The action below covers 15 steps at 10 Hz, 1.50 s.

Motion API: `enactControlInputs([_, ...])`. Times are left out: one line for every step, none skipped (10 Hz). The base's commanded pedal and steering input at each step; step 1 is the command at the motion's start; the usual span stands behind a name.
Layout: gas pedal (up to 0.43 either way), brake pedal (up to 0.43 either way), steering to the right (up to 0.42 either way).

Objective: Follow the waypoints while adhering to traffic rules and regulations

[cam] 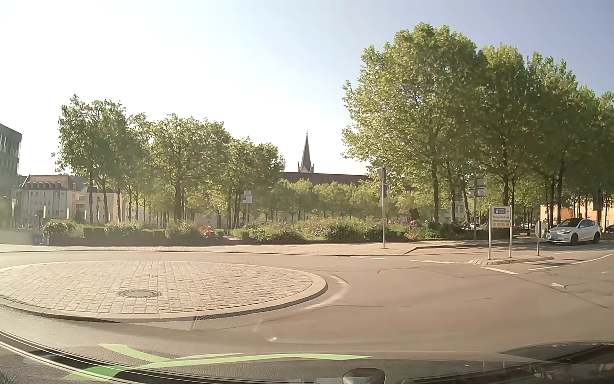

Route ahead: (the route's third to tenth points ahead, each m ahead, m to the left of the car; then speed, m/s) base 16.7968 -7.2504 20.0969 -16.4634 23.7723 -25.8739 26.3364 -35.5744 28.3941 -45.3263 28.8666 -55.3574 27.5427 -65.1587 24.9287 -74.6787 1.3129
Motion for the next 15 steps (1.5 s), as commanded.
enactControlInputs([0.000, 0.000, 0.019])
enactControlInputs([0.008, 0.000, 0.033])
enactControlInputs([0.008, 0.000, 0.050])
enactControlInputs([0.028, 0.000, 0.070])
enactControlInputs([0.039, 0.000, 0.082])
enactControlInputs([0.047, 0.000, 0.091])
enactControlInputs([0.047, 0.000, 0.102])
enactControlInputs([0.059, 0.000, 0.126])
enactControlInputs([0.079, 0.000, 0.140])
enactControlInputs([0.138, 0.000, 0.146])
enactControlInputs([0.150, 0.000, 0.160])
enactControlInputs([0.150, 0.000, 0.180])
enactControlInputs([0.150, 0.000, 0.213])
enactControlInputs([0.138, 0.000, 0.249])
enactControlInputs([0.130, 0.000, 0.301])
